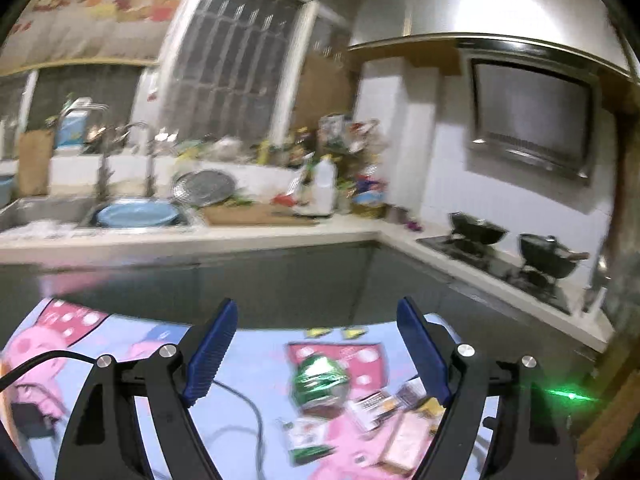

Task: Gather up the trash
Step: 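Return both grippers to the table over the green can, then grasp the green can with the right gripper while the left grasps a white packet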

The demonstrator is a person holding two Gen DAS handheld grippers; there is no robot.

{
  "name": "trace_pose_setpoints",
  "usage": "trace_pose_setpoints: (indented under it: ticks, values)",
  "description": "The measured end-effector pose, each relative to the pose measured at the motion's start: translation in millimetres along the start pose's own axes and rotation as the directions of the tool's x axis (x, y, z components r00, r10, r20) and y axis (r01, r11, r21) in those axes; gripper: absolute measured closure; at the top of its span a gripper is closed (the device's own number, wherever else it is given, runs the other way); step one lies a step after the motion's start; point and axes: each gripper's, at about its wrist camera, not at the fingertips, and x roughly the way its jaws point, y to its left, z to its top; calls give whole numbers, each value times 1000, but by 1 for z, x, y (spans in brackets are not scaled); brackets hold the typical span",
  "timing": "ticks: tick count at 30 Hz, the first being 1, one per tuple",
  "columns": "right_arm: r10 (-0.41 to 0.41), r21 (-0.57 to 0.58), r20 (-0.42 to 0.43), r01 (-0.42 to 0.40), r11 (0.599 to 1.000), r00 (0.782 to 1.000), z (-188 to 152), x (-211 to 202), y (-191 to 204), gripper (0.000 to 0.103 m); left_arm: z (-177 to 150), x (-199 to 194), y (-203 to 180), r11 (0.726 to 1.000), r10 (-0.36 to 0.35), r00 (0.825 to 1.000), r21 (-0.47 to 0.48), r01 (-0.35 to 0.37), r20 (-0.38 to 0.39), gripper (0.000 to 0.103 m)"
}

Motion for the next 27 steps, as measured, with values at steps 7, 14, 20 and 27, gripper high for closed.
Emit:
trace_pose_setpoints:
  ticks: [7,14,20,27]
  values:
    - [11,-107,-91,-21,994,996,-10,40,57,72,-64,63,27,999,40,962,33,-32,-270,22]
    - [23,-191,-165,-55,980,986,12,78,101,70,-140,142,38,995,-58,836,-103,2,-546,25]
    - [89,-190,-271,-144,971,958,54,159,144,60,-156,156,48,986,-94,823,-169,-3,-560,31]
    - [161,14,-360,-167,986,919,77,238,134,55,-164,165,37,991,-80,816,-135,2,-573,46]
